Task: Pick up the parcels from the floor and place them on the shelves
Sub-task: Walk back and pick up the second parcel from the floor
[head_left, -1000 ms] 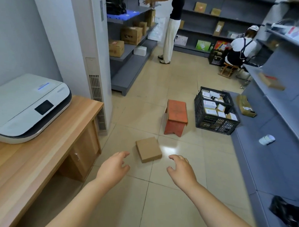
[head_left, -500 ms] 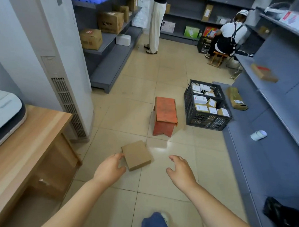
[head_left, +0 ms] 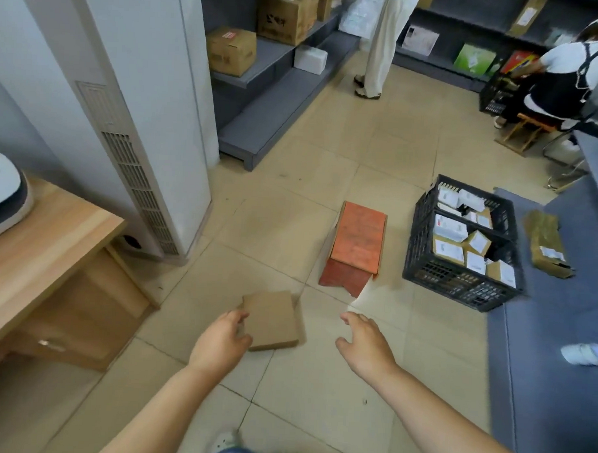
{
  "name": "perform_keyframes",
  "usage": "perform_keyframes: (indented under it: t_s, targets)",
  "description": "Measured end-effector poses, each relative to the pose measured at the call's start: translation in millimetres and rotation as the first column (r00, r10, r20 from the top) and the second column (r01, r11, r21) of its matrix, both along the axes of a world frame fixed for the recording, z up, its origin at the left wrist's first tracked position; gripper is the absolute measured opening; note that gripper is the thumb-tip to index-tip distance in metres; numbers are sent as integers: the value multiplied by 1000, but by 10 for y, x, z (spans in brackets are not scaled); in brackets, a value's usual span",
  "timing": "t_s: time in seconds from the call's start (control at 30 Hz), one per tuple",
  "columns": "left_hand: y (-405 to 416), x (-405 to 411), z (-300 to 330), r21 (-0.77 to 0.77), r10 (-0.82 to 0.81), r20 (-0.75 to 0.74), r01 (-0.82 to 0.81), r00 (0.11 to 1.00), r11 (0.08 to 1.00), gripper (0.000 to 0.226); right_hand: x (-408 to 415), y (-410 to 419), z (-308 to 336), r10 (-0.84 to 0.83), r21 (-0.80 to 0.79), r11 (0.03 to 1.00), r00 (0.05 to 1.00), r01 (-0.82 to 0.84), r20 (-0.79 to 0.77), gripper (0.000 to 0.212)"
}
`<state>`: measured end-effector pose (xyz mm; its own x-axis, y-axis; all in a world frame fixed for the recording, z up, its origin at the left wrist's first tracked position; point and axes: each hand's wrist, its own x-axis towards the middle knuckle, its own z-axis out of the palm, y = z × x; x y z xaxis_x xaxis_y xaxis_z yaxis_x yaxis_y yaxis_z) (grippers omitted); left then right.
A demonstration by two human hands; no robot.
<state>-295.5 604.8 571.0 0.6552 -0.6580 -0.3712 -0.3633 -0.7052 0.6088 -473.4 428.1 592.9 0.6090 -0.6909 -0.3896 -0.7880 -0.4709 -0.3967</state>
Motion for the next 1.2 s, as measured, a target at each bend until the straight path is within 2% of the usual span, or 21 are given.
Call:
perform_keyframes:
  t_s: [0.13,0.4,0.7,0.9,1.2]
  targets:
    - [-227,234,-154,40,52,-8,-52,999,998,49,349,-352,-184,50,38,998,999,-49,-12,49]
    - [-751,843,-535,102,142,-108,-131,984,986,49,1026,-908,-575,54,127,991,995,-44,-80,46]
    - [-1234,1306,-1170,136,242,-179,-219,954,966,48,1621,-1438,-1295,93,225,973,986,-60,-139,47]
    - [-1417,1381,-2020,169,342,-257,-306,904,937,48,1889,-1711,-2131,162,289,952,968,-102,-191,47]
    - [-1655,1360,-3997,221,429,-290,-376,856,900,45,2103,-2029,-4064,181,340,935,958,-98,-221,56]
